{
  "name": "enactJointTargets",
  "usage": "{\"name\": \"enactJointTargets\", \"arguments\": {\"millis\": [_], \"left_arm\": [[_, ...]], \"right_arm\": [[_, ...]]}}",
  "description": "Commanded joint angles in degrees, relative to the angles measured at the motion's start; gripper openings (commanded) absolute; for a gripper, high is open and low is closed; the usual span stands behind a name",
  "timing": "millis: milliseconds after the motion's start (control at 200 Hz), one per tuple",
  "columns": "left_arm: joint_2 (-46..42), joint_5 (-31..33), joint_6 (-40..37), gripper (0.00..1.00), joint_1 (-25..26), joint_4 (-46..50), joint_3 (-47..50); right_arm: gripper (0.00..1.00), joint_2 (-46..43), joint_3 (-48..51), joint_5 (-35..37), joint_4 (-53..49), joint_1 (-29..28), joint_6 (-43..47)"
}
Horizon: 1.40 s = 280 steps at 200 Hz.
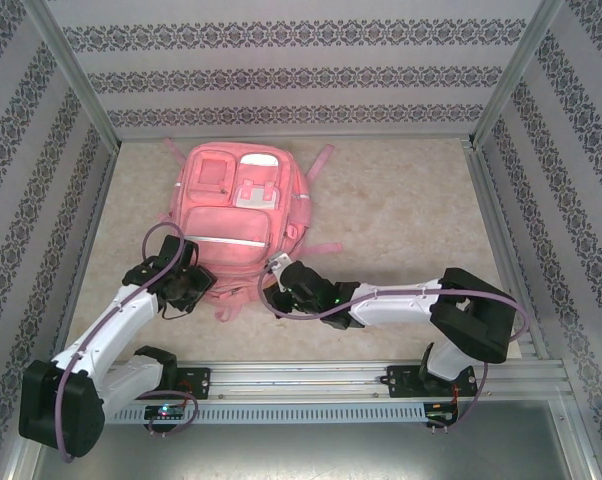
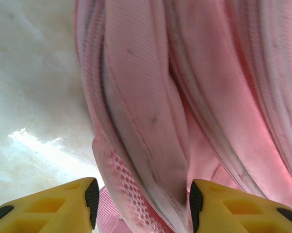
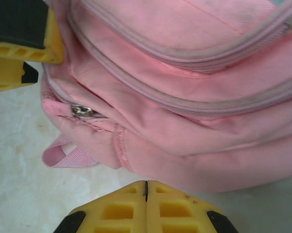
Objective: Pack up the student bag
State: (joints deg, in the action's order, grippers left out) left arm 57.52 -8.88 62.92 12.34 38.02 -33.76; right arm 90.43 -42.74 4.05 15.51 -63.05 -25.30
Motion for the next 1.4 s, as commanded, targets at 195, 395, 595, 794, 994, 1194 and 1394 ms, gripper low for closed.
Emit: {"name": "enactJointTargets", "arguments": {"millis": [195,395,595,794,994,1194,1394], "left_arm": [[1.1,0.5,-5.1,0.49,-3.4,-6.0,-0.1],[5.9,-3.4,-4.0,0.14,-3.6,-11.9,1.0],[1.7,-7.2,-0.6,0.00,-2.7,-14.0,0.4],[-1.0,-8.8,5.2,0.00,1.9,-17.6,3.2],[1.1,-7.7,9.6,0.00,8.0,-22.9,5.7],[3.1,-6.3,12.0,0.00,11.6,-26.3,5.8],[3.6,-6.0,13.1,0.00,12.0,-27.8,6.2]], "right_arm": [[0.08,-1.7,1.6,0.7,-0.4,0.3,-2.6],[0.08,-2.8,1.6,1.8,-1.0,0.5,-2.1],[0.10,-4.9,0.7,3.3,-4.5,0.6,-3.3],[0.18,-4.9,-2.1,-1.9,-6.3,0.9,-6.4],[0.19,0.0,-11.6,2.5,-19.1,0.4,-11.5],[0.34,4.3,-19.7,6.6,-31.5,-1.5,-13.6],[0.38,9.1,-28.8,8.7,-45.7,-2.0,-21.4]]}}
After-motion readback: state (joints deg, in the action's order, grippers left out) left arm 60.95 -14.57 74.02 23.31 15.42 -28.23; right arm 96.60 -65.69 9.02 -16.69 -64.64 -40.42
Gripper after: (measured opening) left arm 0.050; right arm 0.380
